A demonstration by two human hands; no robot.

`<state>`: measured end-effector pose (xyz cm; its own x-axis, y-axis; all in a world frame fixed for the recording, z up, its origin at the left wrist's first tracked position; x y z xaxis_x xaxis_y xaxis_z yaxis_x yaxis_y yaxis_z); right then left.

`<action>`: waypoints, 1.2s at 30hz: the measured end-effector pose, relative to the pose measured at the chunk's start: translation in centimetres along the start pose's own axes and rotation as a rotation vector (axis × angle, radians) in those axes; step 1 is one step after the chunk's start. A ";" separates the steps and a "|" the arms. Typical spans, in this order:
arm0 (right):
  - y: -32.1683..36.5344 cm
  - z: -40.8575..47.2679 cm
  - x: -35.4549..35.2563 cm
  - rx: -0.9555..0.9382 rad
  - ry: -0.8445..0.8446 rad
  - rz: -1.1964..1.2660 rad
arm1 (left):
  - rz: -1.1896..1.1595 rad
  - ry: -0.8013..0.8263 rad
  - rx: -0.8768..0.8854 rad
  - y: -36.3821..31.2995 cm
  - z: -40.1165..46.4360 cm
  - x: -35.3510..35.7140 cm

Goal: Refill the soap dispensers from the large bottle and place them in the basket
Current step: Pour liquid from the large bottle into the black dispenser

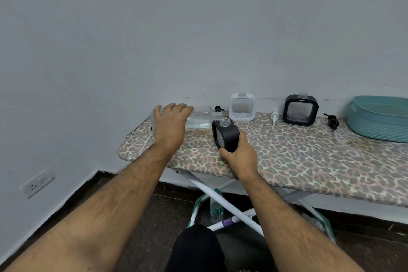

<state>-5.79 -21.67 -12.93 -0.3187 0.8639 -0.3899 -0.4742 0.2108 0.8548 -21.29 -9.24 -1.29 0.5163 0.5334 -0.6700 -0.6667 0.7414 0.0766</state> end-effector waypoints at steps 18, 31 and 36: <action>-0.3 0.1 0.2 0.023 0.012 0.022 | 0.001 0.002 -0.007 -0.2 0.0 -0.2; -0.3 0.1 0.2 0.016 0.004 0.005 | 0.010 -0.001 -0.007 -0.2 0.1 -0.2; 0.0 0.0 0.0 0.025 0.006 0.008 | 0.012 -0.007 0.000 -0.2 0.2 -0.2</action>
<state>-5.79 -21.64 -12.92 -0.3275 0.8628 -0.3852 -0.4508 0.2156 0.8662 -21.18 -9.44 -1.01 0.5121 0.5447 -0.6642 -0.6729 0.7350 0.0840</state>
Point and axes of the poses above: each hand's wrist, its own z-axis towards the middle knuckle, its own x-axis out of the palm, y = z × x, the point moved 1 cm from there along z, towards the middle knuckle, and after that the axes turned 9 degrees about -y, right-handed, at the moved point
